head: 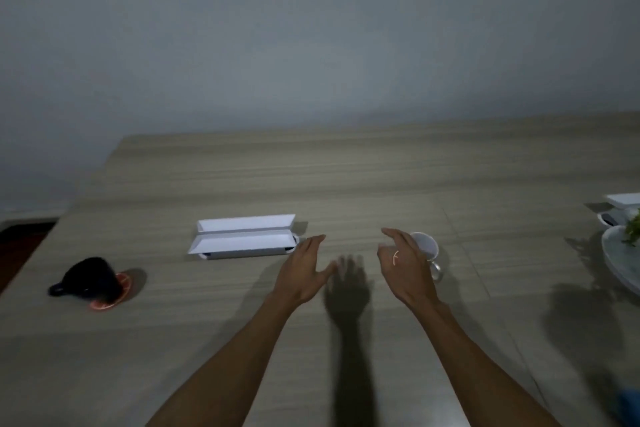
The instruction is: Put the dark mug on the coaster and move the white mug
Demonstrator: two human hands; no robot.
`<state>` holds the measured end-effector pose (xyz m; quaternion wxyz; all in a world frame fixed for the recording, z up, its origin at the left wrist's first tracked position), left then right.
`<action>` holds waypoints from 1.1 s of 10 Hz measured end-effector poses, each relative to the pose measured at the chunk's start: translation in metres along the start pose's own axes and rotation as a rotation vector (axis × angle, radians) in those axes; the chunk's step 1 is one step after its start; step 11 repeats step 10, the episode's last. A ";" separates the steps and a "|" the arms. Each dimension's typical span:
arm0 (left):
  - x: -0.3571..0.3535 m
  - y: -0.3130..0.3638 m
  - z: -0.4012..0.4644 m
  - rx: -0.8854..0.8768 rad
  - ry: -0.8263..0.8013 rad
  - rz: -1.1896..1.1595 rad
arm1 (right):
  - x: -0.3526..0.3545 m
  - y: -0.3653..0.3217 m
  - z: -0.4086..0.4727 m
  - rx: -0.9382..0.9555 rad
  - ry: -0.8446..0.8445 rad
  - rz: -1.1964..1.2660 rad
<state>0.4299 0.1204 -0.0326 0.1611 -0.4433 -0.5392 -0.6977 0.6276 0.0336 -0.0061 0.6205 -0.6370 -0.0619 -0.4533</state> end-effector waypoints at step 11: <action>-0.022 -0.252 -0.284 0.125 -0.006 0.383 | -0.196 0.013 -0.274 0.034 -0.191 -0.312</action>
Point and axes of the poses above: each hand's wrist, its own z-axis towards the middle knuckle, its own x-axis out of the back of the hand, y = z × x, the point moved 3 cm from there along z, towards the middle knuckle, and after that the axes turned 4 degrees about y, right-handed, at the moved point
